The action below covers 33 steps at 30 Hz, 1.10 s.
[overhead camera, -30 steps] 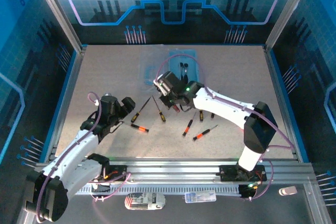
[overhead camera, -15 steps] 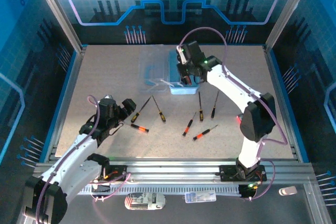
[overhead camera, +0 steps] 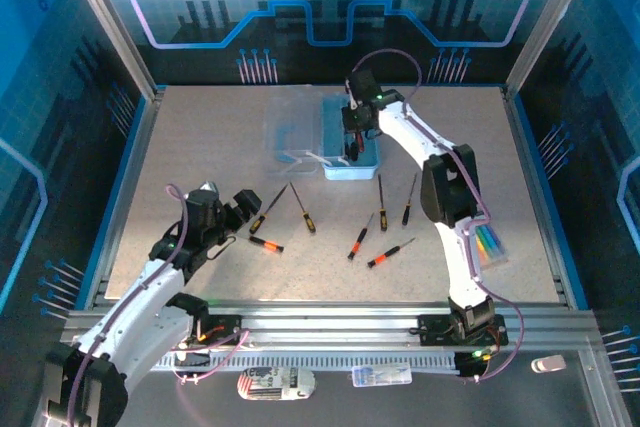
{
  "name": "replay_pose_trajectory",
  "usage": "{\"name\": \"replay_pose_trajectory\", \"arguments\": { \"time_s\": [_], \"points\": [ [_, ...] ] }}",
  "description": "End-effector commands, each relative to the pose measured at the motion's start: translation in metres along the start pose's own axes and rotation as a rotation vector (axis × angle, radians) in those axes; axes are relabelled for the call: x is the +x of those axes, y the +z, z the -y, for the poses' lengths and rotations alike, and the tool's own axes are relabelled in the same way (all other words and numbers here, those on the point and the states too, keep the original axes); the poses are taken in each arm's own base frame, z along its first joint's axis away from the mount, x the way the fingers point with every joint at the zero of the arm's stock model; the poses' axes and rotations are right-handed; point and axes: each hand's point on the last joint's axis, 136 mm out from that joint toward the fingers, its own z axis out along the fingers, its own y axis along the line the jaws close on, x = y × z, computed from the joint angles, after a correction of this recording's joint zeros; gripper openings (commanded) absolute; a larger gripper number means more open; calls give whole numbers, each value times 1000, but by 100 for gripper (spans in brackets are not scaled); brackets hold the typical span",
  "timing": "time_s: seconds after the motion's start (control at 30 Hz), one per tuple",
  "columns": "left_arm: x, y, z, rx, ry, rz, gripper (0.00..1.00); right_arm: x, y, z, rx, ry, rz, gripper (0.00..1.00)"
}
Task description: Pack the tool kit
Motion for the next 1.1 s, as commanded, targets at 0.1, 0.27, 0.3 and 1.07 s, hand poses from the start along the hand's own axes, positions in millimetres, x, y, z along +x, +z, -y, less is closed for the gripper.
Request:
{"name": "replay_pose_trajectory", "arguments": {
  "time_s": [0.1,0.27,0.3,1.07],
  "points": [
    [0,-9,-1,8,1,8,99,4,22,17,67,49,-38,11],
    [-2,-13,1,19,14,16,99,13,36,25,95,77,-62,11],
    [-2,-13,1,15,14,18,99,15,39,26,100,82,-69,10],
    [-4,-17,5,12,4,13,99,27,56,42,92,161,-119,22]
  ]
}}
